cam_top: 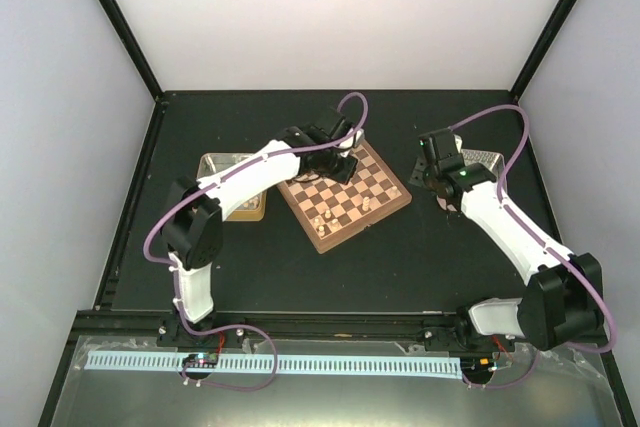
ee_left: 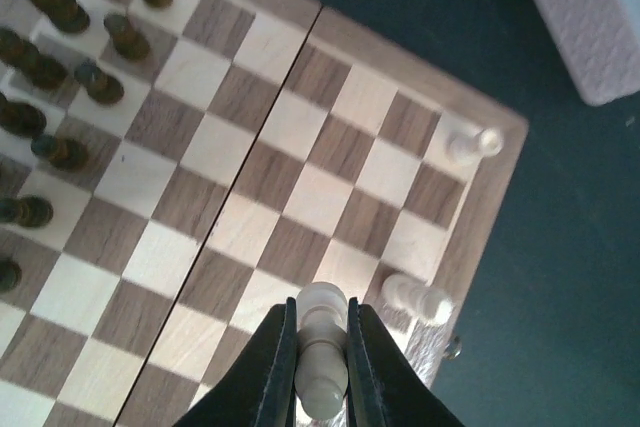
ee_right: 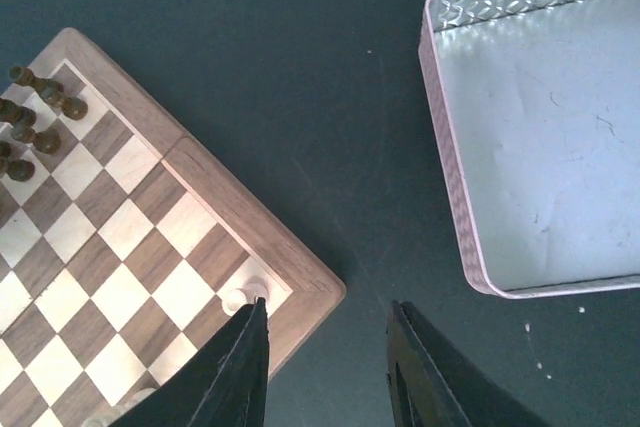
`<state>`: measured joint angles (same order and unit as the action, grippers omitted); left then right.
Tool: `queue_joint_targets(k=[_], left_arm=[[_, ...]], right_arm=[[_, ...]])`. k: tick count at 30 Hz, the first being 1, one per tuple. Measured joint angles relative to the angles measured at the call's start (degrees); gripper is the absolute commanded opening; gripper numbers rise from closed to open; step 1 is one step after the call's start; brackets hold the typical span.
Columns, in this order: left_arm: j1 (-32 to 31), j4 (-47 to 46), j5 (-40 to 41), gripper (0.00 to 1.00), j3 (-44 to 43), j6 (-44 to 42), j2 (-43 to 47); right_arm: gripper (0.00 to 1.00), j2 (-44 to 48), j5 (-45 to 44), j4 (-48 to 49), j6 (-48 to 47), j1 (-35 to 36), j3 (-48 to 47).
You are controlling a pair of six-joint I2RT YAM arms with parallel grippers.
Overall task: Set up the chess pieces on the board
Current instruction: Place the chess piece on the chessboard.
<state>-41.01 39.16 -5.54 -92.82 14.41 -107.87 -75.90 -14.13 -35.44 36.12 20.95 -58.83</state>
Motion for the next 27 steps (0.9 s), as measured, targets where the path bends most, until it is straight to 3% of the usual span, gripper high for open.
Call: queue_joint_targets(k=[8,27], left_arm=[[-2.27,6.67,0.66,0.10,-0.46,-3.87,-3.63],[-5.99,4.74,-2.21,0.19,3.37,-7.45,-6.91]], right_arm=[[0.35,0.79,-0.33,-0.04,-0.13,-0.15,1.88],[0.35,0.50,-0.24,0.35,-0.22,-0.20,1.92]])
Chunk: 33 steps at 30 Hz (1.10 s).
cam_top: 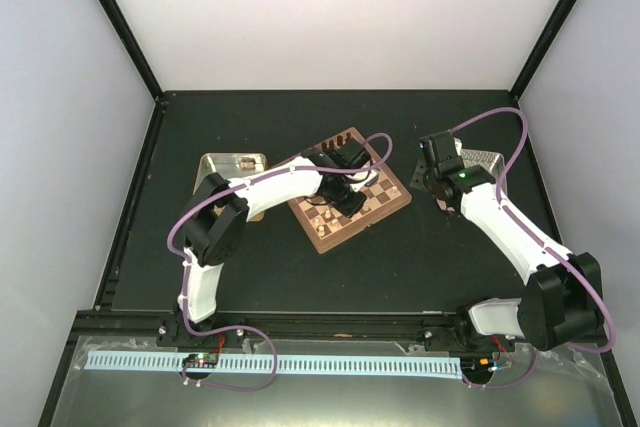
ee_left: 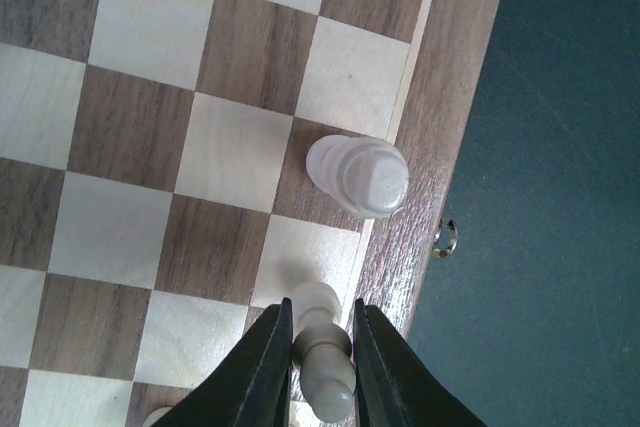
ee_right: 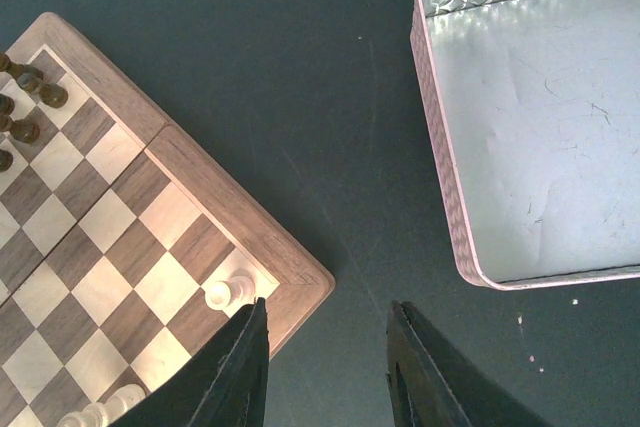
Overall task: Set up the chess pieces on the board
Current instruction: Place the chess piece on the chessboard.
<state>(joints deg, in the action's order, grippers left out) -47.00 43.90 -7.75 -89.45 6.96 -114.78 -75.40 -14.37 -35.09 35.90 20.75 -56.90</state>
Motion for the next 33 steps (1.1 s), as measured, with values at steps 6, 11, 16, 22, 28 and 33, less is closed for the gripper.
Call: queue_joint_targets(k=[6,11,16,22,28,33], left_arm=[[-0.02,-1.20,-0.74,0.22,0.07,-0.87,-0.59],[-0.02,-2.16,-1.55,0.24,0.39,-1.14,-0.74],[0.00,-2.43,-1.51,0.25,0.92,-1.42,-0.74],[0.44,-3.45,-1.40,0.32,4.26,-1.46,0.94],[3.13,-5.81,-1.53,0.39,8.87,-0.81,8.61],[8.00,-10.99,-2.19,0.40,11.76,1.97,16.39]], right_arm=[[0.35,-0.42,0.02,0.00,0.00,0.00,0.00],[0.35,-0.59,0.02,0.00,0.00,0.00,0.00],[0.35,-0.61,0.02,0.00,0.00,0.00,0.00],[0.36,-0.61,0.61,0.00,-0.74,0.00,0.00],[0.40,-0.59,5.90,1.11,-4.09,0.00,0.00],[0.43,-0.59,11.98,3.19,-7.85,1.18,-0.13]])
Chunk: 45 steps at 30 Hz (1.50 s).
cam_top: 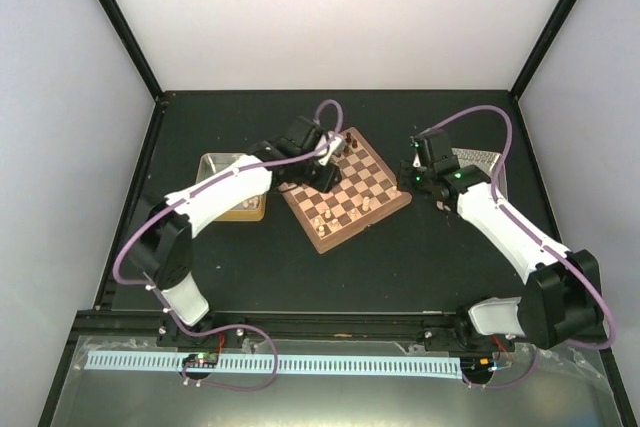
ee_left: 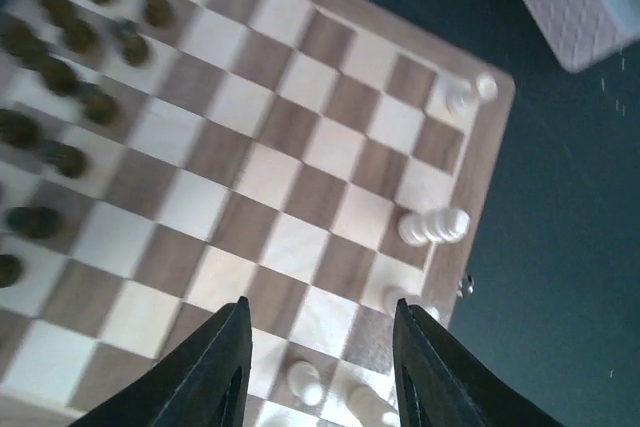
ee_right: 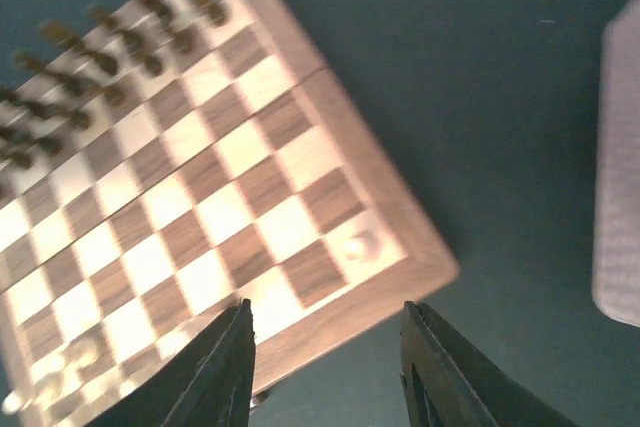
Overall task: Set up the chess pieces on the board
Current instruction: Place the chess piece on the chessboard, then adjust the chess piece on the chessboard.
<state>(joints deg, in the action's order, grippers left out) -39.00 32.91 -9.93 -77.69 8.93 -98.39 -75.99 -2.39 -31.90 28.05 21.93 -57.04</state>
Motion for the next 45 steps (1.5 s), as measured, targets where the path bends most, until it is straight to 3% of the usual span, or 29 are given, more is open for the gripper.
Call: queue_joint_targets(k=[14,22,45], left_arm=[[18.73,-7.23,6.97,0.43,15.23,16.76,12.41],[20.72,-7.26,8.33,0.43,17.27,20.55,13.79],[21.66,-7.30,7.78,0.43,17.81,21.64,13.79]], right_arm=[[0.40,-11.72,7.85,-3.23,-13.97,16.65,-8.44],[0.40,-17.27,7.91,-6.32,-15.56,18.56,-9.46],[0.21,-22.67,0.85,-7.76,-14.75,19.78,-11.74]])
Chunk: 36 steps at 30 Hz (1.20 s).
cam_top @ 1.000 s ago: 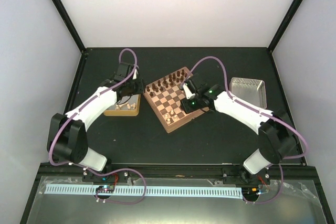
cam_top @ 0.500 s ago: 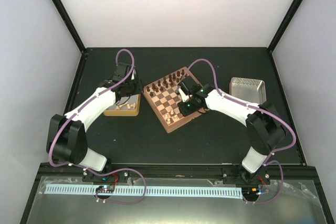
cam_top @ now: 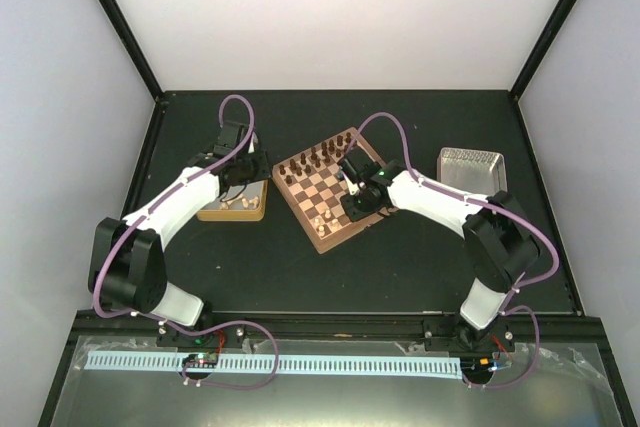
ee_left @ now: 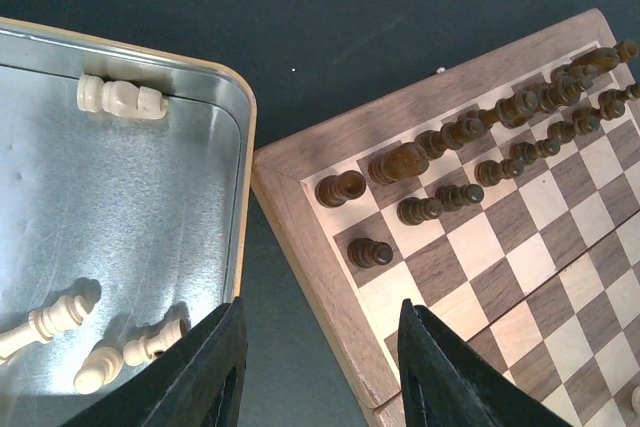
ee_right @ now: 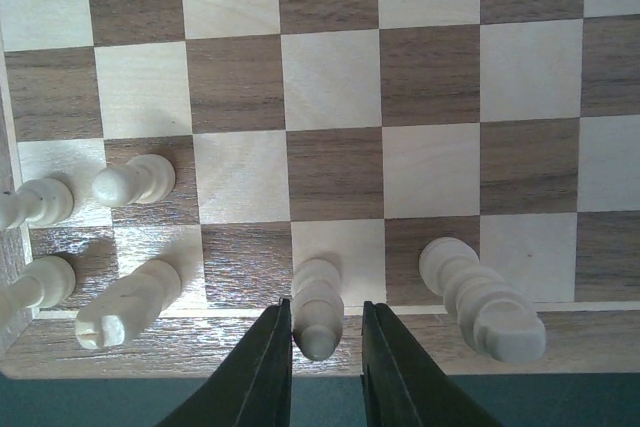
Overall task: Set up the chess pieces on the board
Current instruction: Adjust the chess piece on the chessboard.
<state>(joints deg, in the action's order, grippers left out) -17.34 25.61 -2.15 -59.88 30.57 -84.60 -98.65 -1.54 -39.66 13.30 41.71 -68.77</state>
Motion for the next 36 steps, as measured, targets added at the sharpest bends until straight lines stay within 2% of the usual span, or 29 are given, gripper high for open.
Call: queue_joint_targets(k=[20,32,36], left_arm=[[0.15,-0.02,-0.09,0.43,0.31,0.00,-0.02],[0.42,-0.04,-0.24,0.43,0.59,0.00,-0.02],[0.42,-0.07,-0.26,0.43,1.01,0.00,-0.02]], right_arm=[[0.11,-0.72,-2.58,0.31,0.31,0.81,0.00],[0.10,-0.72,-5.55,0.48,0.33,1.73,0.00],[0.17,-0.72,-6.40,0.48,0.31,1.84,0.00]])
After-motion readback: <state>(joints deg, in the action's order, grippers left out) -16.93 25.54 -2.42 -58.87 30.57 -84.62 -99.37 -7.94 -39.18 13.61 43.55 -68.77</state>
